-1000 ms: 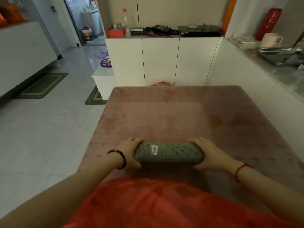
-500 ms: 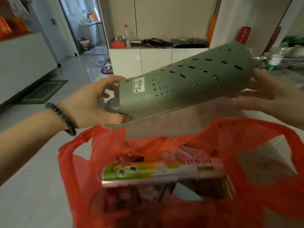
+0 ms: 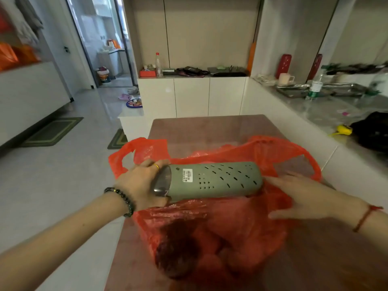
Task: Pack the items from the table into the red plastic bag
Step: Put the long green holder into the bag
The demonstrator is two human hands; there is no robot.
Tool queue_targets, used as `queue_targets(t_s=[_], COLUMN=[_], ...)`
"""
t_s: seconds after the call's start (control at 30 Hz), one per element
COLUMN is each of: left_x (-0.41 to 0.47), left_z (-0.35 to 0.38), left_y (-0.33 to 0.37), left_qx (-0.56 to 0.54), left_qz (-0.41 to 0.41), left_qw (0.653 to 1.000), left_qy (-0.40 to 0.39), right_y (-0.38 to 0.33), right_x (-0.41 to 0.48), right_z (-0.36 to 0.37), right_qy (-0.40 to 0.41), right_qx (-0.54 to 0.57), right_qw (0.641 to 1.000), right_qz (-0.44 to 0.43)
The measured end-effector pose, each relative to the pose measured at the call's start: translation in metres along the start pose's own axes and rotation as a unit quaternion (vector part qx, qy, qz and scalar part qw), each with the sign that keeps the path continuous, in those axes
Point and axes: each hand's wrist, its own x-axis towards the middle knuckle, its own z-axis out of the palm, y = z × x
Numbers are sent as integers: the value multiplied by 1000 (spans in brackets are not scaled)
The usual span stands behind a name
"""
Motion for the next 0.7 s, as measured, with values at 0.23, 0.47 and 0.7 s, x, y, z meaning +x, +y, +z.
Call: queue_targets(t_s=[0.23,0.47,0.7], left_x=[-9,-7,-26], left_z=[13,20,15], left_y=[8,9,2], left_qx=[19,44,75], left_qz=[-11,124,164], left_qw=[999,989,979], left_qy=[30,-70,-92], right_y=[4,1,-2], right_x=[-21,-33,-31], right_z=[-1,-17,-27], right_qy=[139,202,308], right_qx=[35,84,86], right_qw=[985,972,946], right_qz=[-97,-89,-59])
